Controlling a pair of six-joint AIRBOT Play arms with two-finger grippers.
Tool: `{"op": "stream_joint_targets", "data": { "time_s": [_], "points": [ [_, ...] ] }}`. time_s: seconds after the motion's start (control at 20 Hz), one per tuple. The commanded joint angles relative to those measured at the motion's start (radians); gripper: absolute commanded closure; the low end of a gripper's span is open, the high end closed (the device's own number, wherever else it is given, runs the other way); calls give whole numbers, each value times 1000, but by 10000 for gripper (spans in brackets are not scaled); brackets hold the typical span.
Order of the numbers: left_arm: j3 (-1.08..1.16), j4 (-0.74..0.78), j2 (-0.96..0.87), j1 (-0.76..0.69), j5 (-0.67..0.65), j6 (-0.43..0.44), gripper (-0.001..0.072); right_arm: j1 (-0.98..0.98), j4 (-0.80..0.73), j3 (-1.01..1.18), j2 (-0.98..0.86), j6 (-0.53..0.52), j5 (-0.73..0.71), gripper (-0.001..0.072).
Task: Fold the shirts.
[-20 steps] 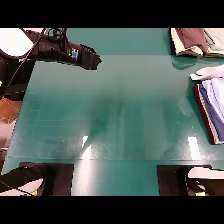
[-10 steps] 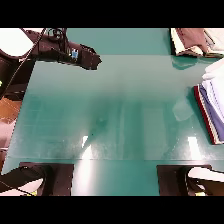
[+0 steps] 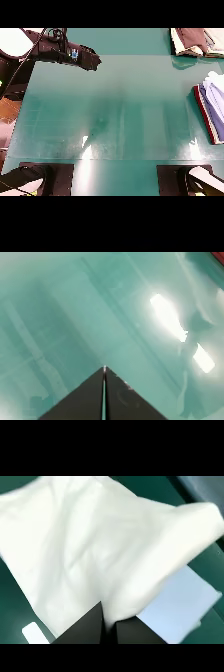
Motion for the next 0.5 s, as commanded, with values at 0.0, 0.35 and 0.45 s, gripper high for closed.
{"op": "stream_joint_targets", "data": {
  "time_s": [0.0, 0.35, 0.45],
  "points": [
    [0, 0, 0, -1, -2, 8, 675, -84, -130, -196, 84, 0, 21, 678],
    [0, 0, 0, -1, -2, 8, 675, -113, 56, -260, 112, 2, -26, 36],
    [0, 0, 0, -1, -2, 7, 675, -26, 217, -200, 112, 2, -42, 36]
  ]
}}
